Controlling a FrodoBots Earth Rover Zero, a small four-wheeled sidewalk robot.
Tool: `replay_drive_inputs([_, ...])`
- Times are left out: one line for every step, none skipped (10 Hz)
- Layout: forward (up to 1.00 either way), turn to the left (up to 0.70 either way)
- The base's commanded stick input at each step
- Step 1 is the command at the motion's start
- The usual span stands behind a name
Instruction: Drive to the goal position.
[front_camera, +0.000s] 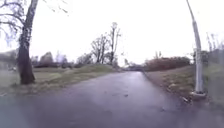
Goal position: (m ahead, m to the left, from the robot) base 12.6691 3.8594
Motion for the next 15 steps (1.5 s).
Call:
replay_drive_inputs([1.0, 0.0])
replay_drive_inputs([1.0, 0.0])
replay_drive_inputs([1.0, 0.0])
replay_drive_inputs([1.0, 0.0])
replay_drive_inputs([1.0, 0.0])
replay_drive_inputs([1.0, 0.0])
replay_drive_inputs([1.0, 0.0])
replay_drive_inputs([1.0, 0.0])
replay_drive_inputs([1.0, 0.0])
replay_drive_inputs([1.0, 0.0])
replay_drive_inputs([1.0, 0.0])
replay_drive_inputs([1.0, 0.0])
replay_drive_inputs([1.0, 0.0])
replay_drive_inputs([1.0, 0.0])
replay_drive_inputs([1.0, 0.0])
